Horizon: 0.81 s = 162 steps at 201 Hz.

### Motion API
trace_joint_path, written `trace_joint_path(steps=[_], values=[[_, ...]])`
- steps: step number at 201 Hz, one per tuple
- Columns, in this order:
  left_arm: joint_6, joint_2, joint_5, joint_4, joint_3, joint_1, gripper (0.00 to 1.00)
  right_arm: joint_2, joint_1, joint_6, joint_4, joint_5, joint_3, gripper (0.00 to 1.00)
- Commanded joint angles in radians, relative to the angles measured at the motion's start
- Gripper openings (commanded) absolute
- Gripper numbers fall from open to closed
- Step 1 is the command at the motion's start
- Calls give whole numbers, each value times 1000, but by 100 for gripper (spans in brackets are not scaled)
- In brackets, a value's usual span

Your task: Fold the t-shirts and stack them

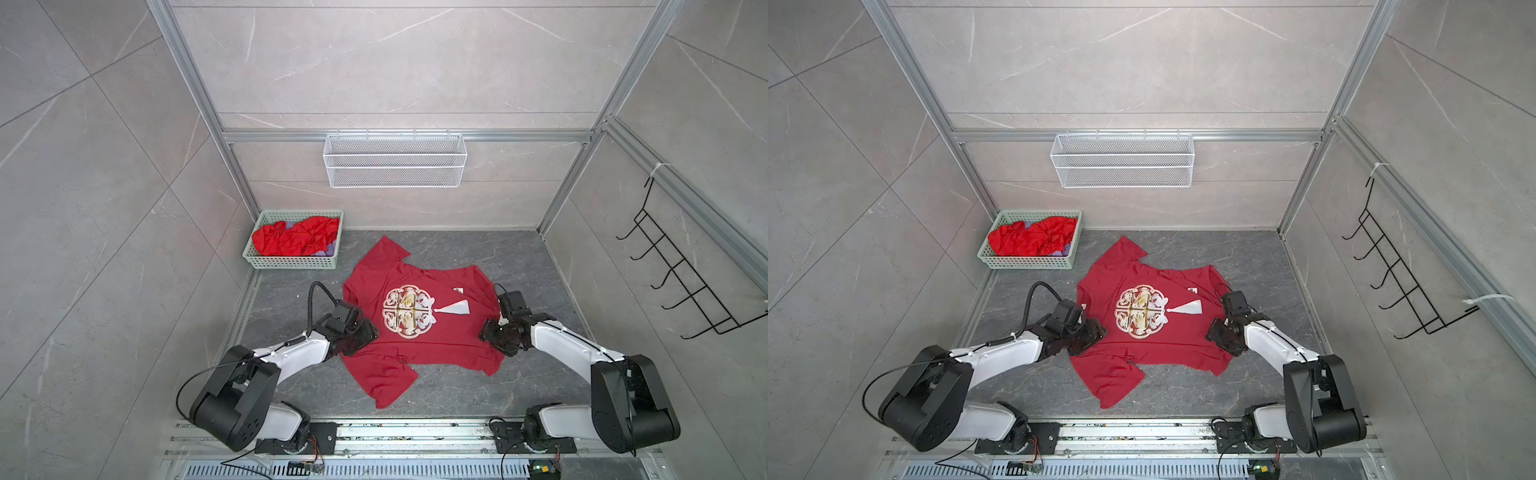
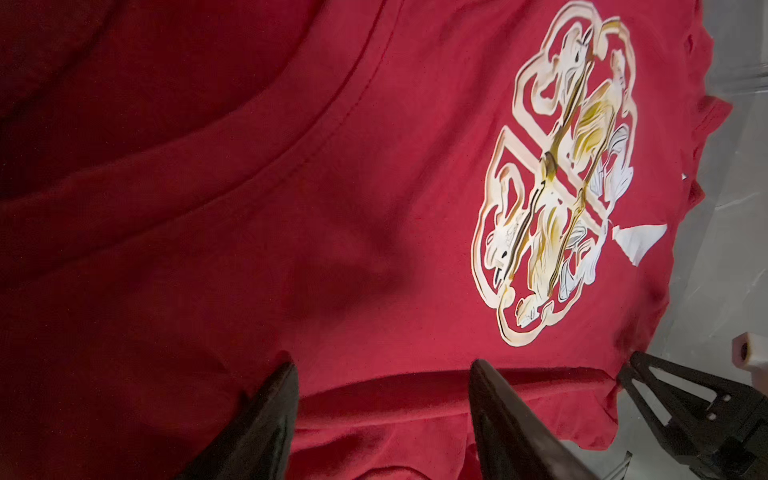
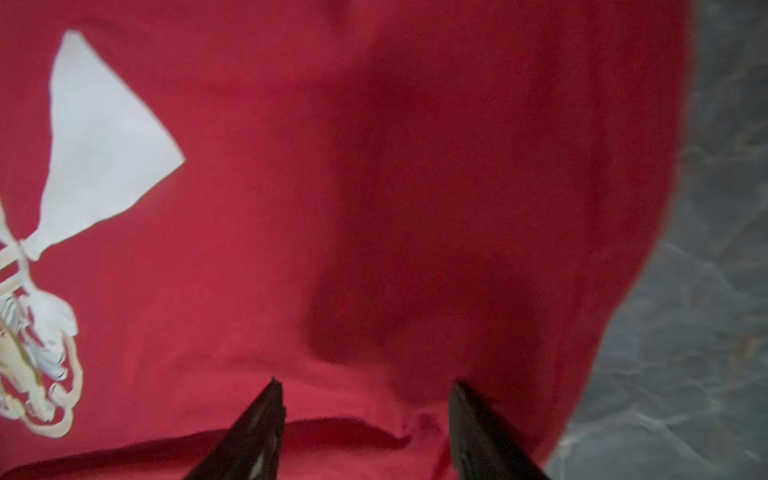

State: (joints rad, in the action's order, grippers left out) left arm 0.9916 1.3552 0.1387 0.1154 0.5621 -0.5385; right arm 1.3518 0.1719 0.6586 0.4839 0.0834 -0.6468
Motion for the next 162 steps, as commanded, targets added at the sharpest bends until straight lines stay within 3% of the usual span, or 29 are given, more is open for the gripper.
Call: trace_joint_path(steps=[1,26,54,85,105,162], values=[[30,-57,-24,233,-15,-12,68,-37,3,-7,102,-52,-17,64],[-34,-127,-23,297,72,-13,68,-98,3,-23,107,-51,-43,64],[-261,-84,-101,444,349,-10,69,-103,3,-58,46,-40,-133,64],[-501,99,-220,500,656,7,69,-6,3,-104,-19,-28,-293,64],[-607,248,-220,463,801,46,69,75,4,-133,-59,-32,-397,64],[-738,690,-192,461,1242,134,67,224,4,-161,-215,-11,-515,65]])
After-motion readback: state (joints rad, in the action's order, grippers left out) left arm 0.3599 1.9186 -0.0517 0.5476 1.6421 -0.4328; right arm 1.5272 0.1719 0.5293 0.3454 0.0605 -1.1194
